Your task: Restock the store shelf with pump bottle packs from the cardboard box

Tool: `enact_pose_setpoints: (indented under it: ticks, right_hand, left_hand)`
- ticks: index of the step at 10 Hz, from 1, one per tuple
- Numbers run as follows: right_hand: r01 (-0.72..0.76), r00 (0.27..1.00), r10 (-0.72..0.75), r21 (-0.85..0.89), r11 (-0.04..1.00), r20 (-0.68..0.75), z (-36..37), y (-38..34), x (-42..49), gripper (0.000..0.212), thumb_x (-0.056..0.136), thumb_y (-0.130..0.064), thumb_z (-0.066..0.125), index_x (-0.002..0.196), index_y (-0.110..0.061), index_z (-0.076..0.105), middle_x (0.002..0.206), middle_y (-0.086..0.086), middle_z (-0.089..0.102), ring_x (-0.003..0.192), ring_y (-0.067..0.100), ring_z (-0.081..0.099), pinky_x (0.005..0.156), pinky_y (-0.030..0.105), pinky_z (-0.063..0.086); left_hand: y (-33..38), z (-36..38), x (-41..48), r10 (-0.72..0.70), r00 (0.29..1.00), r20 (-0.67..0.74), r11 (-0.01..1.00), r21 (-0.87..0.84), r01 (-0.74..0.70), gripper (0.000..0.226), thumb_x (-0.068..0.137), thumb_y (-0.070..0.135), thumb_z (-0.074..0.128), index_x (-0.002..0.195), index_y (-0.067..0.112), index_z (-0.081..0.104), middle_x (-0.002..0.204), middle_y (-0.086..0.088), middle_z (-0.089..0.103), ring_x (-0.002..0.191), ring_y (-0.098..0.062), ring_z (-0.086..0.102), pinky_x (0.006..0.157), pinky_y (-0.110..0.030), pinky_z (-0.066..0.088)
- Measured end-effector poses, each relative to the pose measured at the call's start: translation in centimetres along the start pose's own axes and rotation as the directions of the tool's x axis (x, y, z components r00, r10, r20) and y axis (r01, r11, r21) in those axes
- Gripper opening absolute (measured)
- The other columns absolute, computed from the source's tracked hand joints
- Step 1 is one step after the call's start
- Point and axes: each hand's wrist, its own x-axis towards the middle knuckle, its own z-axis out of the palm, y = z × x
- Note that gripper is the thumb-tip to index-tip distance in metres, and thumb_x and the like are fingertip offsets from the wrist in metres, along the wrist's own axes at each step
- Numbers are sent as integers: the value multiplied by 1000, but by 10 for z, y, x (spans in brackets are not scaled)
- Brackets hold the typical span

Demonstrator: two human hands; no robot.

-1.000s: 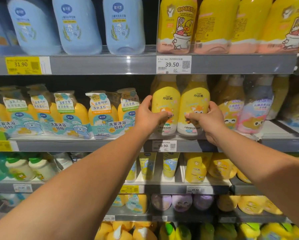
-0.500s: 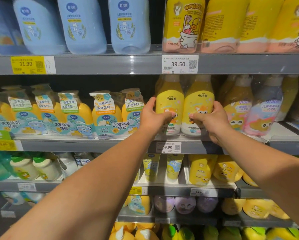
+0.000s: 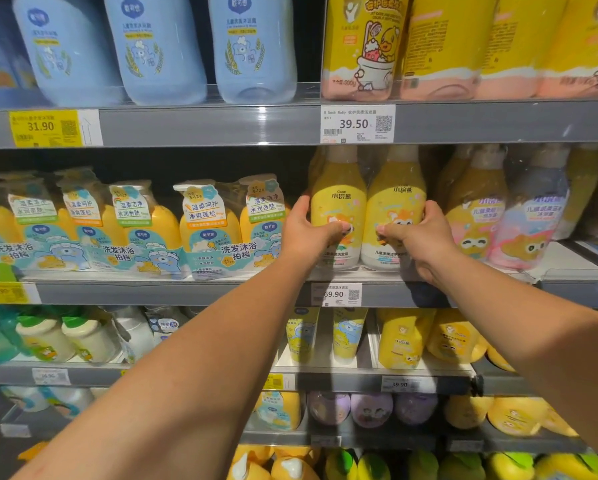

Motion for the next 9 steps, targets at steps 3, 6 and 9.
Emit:
enact_pose_setpoints:
  ticks: [3,6,9]
  right_hand:
    - [16,1000,-17,-39,999,-7,2,15,-1,62,67,-1,83,118,-13,48,116,12,62,105,29,63,92,48,53]
    - [23,1000,-25,-190,981,-10,-2,18,-8,64,74,-14,81,128,-10,45,115,4,59,102,21,56,86,30,44]
    - [-56,983,138,-523,850,119,-18,-1,-24,64,74,-27,78,129,-9,52,125,8,62,113,32,59,93,37,48]
  left_hand:
    - [-14,6,-6,29,999,15,1000,-11,-29,43,77,7,76,110,20,51,107,-8,67,97,-24,66,86,-40,57]
    - [-34,11,0,-23,1000,8,989,147,22,101,55,56,66,145,29,29,134,-4,53,119,-26,56,99,-49,49]
    - [-9,-10,-20,-90,982,168,867,498,-6,58,84,25,70,131,13,39,126,-9,57,114,-29,57,97,-44,48]
